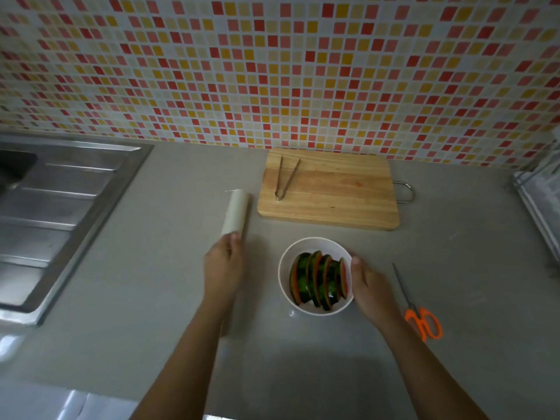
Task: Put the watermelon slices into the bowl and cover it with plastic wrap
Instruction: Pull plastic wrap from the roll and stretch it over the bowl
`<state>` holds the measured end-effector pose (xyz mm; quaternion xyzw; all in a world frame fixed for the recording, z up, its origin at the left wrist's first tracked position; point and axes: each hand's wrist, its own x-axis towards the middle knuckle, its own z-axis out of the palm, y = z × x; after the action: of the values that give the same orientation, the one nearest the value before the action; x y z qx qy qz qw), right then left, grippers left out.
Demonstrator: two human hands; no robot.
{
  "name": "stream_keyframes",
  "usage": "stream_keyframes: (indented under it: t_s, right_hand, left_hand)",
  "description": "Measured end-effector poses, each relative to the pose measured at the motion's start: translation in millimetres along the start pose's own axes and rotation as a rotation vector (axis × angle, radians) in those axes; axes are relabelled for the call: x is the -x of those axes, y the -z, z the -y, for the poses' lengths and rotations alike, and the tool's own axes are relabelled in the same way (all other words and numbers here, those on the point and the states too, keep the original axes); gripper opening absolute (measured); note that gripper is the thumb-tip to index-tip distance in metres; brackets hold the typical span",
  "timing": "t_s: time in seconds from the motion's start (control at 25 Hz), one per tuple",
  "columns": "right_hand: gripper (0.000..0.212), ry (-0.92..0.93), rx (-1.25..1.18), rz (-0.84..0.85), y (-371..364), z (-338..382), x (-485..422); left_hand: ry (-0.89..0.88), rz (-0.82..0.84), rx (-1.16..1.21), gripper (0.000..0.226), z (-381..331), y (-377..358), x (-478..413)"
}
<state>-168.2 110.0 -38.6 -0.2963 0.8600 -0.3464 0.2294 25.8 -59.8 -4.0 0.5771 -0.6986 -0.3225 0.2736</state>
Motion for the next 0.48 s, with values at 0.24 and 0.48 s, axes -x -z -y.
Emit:
stream_keyframes:
  t_s: [0.24,0.48]
  right_hand:
    - [0.061,0.136,-0.057,-0.177,6,18,-7]
    - [0.059,0.247,-0.025,-0.173,-2,48,-15]
  left_hand:
    - [0.296,0.307,0.15,0.027,71,49,-54]
    - [0.245,0.534,0.279,0.019,48,29,-51]
